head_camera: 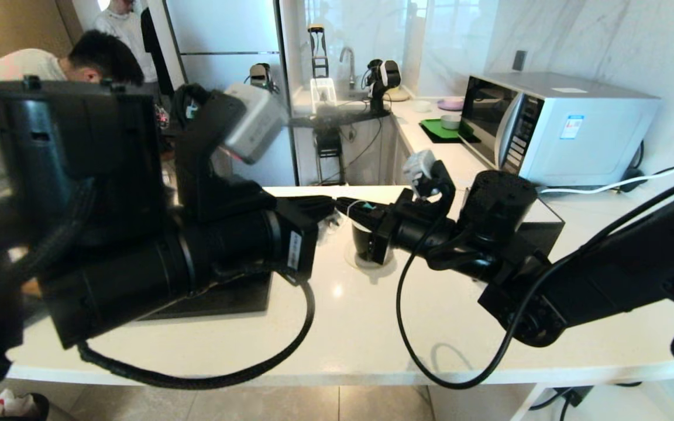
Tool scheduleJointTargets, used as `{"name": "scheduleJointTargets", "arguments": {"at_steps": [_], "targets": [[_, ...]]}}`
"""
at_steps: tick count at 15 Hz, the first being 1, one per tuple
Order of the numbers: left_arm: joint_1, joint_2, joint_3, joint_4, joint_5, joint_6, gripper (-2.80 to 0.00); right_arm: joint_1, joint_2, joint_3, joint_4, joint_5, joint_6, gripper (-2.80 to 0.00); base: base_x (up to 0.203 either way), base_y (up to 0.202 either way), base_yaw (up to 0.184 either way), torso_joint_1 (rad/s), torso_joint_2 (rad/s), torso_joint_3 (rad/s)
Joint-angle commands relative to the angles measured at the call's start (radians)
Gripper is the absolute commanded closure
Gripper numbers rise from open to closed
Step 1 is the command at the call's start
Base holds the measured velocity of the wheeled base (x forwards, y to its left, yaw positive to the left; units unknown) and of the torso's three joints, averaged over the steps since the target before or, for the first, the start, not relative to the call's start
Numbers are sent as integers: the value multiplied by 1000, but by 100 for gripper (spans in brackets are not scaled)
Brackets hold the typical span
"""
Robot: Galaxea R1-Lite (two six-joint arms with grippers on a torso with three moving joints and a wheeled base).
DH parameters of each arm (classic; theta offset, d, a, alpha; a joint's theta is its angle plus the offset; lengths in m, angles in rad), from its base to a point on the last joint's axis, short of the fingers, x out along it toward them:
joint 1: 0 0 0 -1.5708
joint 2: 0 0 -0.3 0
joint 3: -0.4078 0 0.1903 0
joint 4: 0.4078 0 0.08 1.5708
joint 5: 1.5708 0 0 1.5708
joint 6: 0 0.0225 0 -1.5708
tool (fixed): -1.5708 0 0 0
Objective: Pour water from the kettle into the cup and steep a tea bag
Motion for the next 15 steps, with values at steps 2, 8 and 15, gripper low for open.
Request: {"name": "scheduleJointTargets", "arguments": {"at_steps": [2, 8, 15], "targets": [[0, 11, 16, -3, 2, 0, 0, -5, -26, -9, -5, 3, 2, 0, 0, 0, 0, 0, 0, 0], [3, 45, 5, -5, 4, 3, 0, -5, -49, -19, 0, -2, 2, 0, 0, 0, 0, 0, 0, 0], [2, 50, 5, -5, 4, 3, 0, -5, -49, -13, -3, -1, 2, 0, 0, 0, 0, 0, 0, 0]]}}
